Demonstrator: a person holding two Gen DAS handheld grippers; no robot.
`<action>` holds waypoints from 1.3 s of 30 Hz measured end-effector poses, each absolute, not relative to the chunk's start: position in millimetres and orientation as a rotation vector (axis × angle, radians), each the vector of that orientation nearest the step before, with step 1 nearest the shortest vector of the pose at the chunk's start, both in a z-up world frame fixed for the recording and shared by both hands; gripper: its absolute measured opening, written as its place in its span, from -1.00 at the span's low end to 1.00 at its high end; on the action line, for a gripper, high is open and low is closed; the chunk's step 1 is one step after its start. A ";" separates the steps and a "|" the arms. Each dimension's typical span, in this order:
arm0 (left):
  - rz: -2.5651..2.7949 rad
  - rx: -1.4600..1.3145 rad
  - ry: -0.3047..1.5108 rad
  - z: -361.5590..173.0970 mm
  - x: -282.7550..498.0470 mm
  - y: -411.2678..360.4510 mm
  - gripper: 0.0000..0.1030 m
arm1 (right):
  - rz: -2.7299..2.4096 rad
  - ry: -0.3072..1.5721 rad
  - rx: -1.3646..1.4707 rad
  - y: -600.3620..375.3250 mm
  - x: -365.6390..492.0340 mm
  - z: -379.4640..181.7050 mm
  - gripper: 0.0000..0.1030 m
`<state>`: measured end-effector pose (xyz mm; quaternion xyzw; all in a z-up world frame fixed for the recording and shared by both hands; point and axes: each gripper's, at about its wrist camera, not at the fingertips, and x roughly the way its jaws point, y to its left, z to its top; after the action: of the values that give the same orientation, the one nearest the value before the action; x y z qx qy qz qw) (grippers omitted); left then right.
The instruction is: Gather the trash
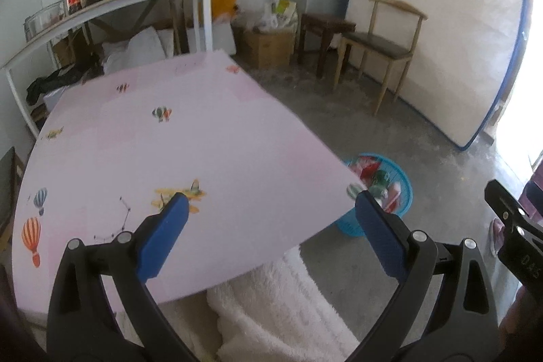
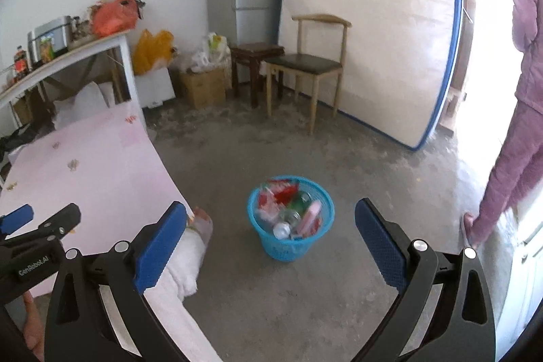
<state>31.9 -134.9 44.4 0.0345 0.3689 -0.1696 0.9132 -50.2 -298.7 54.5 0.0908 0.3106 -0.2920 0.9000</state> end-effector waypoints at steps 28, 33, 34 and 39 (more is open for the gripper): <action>-0.261 0.013 0.794 47.4 32.5 -111.8 0.83 | -0.579 0.724 0.197 -297.5 -46.3 44.1 0.87; -0.254 0.022 0.795 46.7 32.3 -109.2 0.83 | -0.573 0.744 0.164 -292.3 -41.9 42.2 0.87; -0.250 0.026 0.794 46.5 32.4 -109.1 0.83 | -0.574 0.748 0.157 -291.2 -40.6 41.3 0.87; -0.231 0.038 0.801 42.3 34.0 -107.2 0.83 | -0.567 0.780 0.129 -289.8 -34.8 34.0 0.87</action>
<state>34.0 -107.2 42.3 0.0187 0.3891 -0.1120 0.9142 -34.8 -289.8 34.0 0.0619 0.3748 -0.2724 0.8840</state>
